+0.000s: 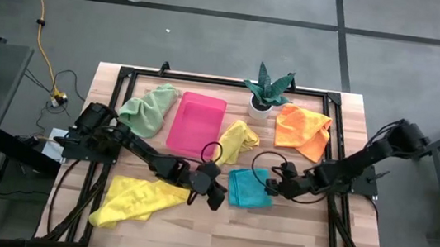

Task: Fold microfiber towels
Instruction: Fold the blue microfiber cloth

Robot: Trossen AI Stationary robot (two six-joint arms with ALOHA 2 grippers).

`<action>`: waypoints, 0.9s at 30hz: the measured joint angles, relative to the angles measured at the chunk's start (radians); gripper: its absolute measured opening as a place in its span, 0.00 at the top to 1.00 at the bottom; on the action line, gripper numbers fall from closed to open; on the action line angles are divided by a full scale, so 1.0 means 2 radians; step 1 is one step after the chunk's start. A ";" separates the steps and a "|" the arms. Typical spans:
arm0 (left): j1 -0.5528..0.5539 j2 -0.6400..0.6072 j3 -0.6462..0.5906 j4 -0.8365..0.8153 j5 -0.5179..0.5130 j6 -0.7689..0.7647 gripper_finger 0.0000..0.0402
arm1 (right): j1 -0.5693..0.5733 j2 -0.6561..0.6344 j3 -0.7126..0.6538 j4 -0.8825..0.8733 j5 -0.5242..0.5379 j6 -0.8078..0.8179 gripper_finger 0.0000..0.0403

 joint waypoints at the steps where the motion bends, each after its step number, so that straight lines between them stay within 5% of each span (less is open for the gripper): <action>1: 0.000 0.000 0.000 0.000 0.000 0.004 1.00 | -0.001 0.002 0.001 0.002 0.000 0.000 0.48; 11: 0.000 0.000 0.000 -0.009 0.000 0.020 1.00 | -0.017 0.010 0.006 0.017 -0.009 -0.005 0.52; 21: 0.000 0.000 0.000 -0.007 0.000 0.025 1.00 | -0.030 0.016 0.006 0.010 0.015 -0.020 0.94; 27: 0.000 -0.006 0.000 0.037 0.001 0.033 1.00 | -0.020 -0.030 0.006 -0.051 0.012 -0.028 0.98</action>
